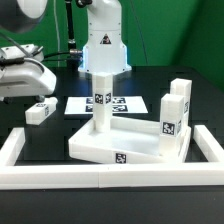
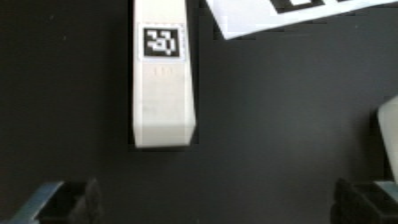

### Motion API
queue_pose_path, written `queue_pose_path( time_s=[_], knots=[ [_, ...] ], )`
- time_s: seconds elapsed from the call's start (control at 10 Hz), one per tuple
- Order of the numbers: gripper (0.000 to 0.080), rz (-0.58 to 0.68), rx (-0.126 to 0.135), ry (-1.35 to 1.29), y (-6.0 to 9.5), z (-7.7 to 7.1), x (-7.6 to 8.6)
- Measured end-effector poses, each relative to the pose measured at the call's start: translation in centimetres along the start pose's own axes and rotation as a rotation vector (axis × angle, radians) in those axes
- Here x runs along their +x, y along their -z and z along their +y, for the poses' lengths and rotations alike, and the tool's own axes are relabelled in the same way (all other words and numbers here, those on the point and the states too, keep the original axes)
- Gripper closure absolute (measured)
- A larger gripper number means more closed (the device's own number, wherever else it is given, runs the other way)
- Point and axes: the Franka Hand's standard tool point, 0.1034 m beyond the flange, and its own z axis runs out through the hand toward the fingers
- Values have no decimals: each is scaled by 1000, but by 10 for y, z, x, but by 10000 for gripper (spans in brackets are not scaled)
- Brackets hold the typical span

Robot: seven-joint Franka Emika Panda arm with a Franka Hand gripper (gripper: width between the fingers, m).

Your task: Assemble desk

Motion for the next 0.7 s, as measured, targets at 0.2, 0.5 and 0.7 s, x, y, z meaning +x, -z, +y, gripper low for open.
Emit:
queue_pose_path(
  time_s=[0.2,0.5,0.7],
  knots=[
    [150,5,-4,-1,0,1,1],
    [150,-17,4,1,-14,10,1],
    [150,-79,18,-32,-45,25,1]
  ],
)
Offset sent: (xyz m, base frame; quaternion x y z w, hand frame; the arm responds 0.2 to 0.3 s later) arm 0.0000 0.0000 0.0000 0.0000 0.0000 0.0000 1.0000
